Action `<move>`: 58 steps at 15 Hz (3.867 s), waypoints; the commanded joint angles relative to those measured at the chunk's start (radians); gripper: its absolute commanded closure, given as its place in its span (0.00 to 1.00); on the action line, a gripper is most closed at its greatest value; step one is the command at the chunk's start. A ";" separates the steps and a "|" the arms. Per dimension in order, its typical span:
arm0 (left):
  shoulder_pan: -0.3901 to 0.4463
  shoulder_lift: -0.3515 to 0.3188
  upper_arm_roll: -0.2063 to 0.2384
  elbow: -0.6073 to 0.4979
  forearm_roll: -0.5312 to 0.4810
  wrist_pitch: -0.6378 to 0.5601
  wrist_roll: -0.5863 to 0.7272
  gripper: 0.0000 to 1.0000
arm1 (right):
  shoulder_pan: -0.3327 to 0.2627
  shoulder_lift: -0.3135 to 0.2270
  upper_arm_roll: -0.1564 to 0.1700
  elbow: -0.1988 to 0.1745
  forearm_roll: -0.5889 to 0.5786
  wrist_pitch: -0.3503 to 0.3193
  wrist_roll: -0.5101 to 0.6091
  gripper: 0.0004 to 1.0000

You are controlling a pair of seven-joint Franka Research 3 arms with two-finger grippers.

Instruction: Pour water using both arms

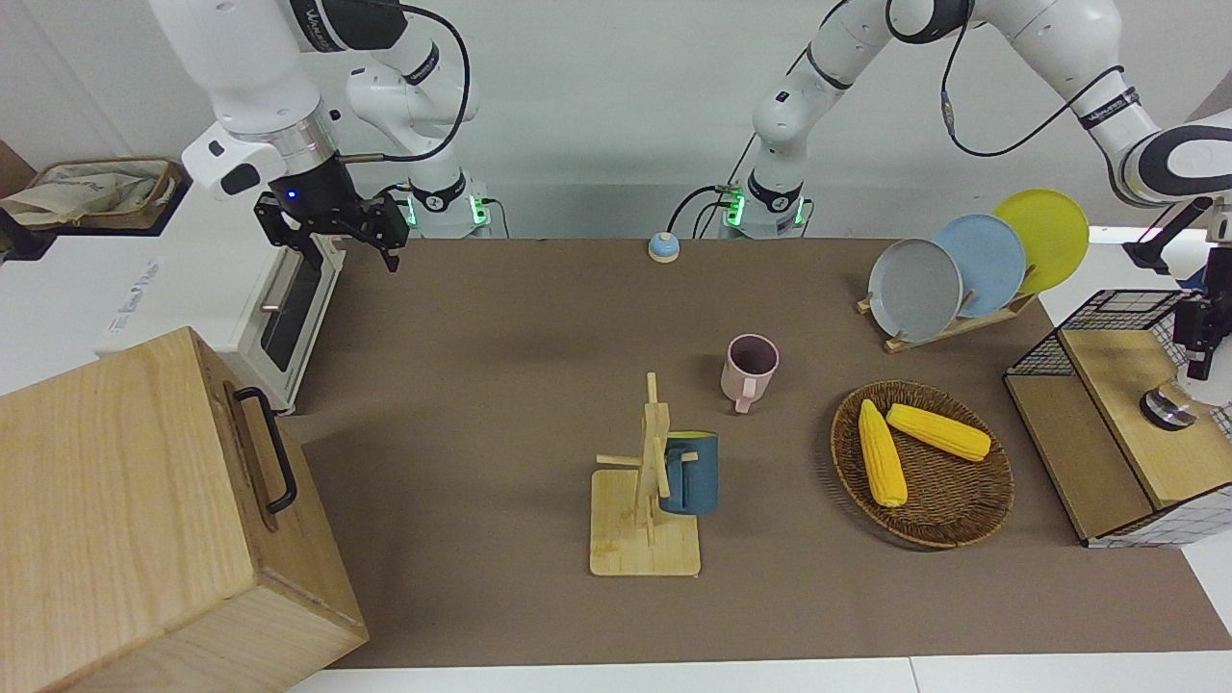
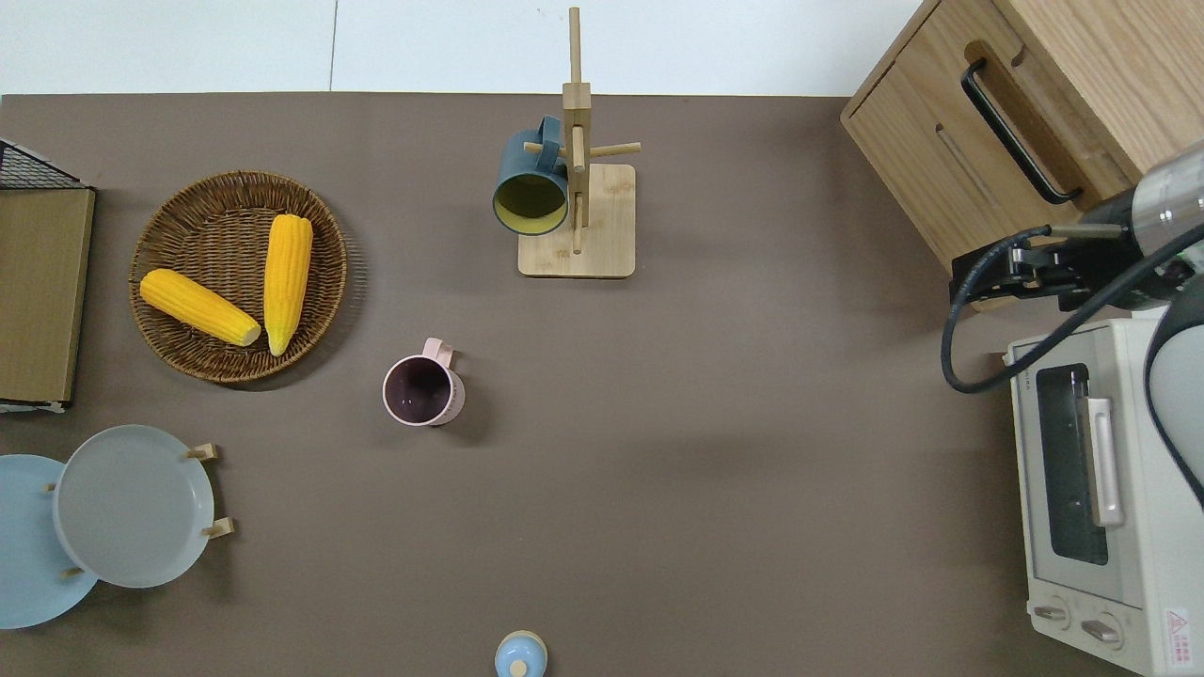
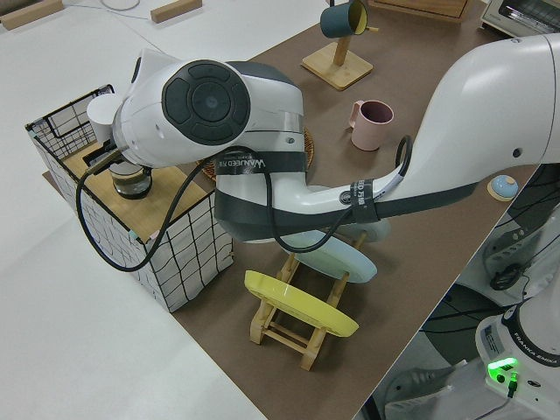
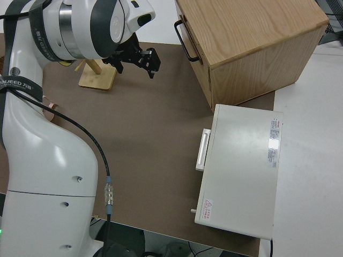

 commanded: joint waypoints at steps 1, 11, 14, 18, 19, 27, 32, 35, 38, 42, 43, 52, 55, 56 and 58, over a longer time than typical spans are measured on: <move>0.001 0.021 0.001 0.034 -0.025 0.018 0.042 1.00 | -0.018 -0.024 0.011 -0.030 0.017 0.004 -0.013 0.01; 0.003 0.019 0.003 0.045 -0.002 0.015 0.022 0.00 | -0.018 -0.022 0.011 -0.030 0.017 0.004 -0.013 0.01; 0.003 0.008 0.003 0.045 0.094 0.000 -0.053 0.00 | -0.018 -0.022 0.011 -0.030 0.017 0.004 -0.013 0.01; 0.001 -0.021 0.007 0.048 0.278 -0.096 -0.240 0.00 | -0.018 -0.024 0.011 -0.030 0.017 0.004 -0.013 0.01; 0.003 -0.024 0.007 0.062 0.298 -0.138 -0.267 0.00 | -0.018 -0.022 0.011 -0.030 0.017 0.004 -0.013 0.01; -0.014 -0.041 0.014 0.226 0.554 -0.586 -0.389 0.00 | -0.018 -0.022 0.011 -0.030 0.017 0.004 -0.013 0.01; -0.077 -0.108 -0.016 0.224 0.639 -0.730 -0.517 0.00 | -0.018 -0.024 0.011 -0.030 0.017 0.004 -0.013 0.01; -0.146 -0.145 -0.016 0.212 0.636 -0.761 -0.590 0.00 | -0.018 -0.024 0.011 -0.030 0.017 0.004 -0.013 0.01; -0.212 -0.164 -0.020 0.203 0.636 -0.811 -0.645 0.00 | -0.018 -0.024 0.011 -0.030 0.017 0.004 -0.013 0.01; -0.310 -0.200 -0.022 0.183 0.636 -0.830 -0.786 0.00 | -0.018 -0.022 0.011 -0.030 0.017 0.004 -0.013 0.01; -0.332 -0.209 -0.020 0.183 0.636 -0.836 -0.814 0.00 | -0.018 -0.022 0.011 -0.030 0.017 0.004 -0.013 0.01; -0.456 -0.292 -0.023 0.086 0.637 -0.845 -0.955 0.00 | -0.018 -0.024 0.011 -0.030 0.017 0.004 -0.013 0.01; -0.514 -0.283 -0.023 0.086 0.674 -0.871 -0.975 0.00 | -0.018 -0.022 0.011 -0.030 0.017 0.004 -0.013 0.01; -0.543 -0.280 -0.016 0.085 0.686 -0.876 -0.976 0.00 | -0.018 -0.022 0.011 -0.030 0.017 0.004 -0.013 0.01; -0.617 -0.274 0.025 0.080 0.697 -0.882 -1.013 0.00 | -0.018 -0.024 0.011 -0.030 0.017 0.004 -0.013 0.01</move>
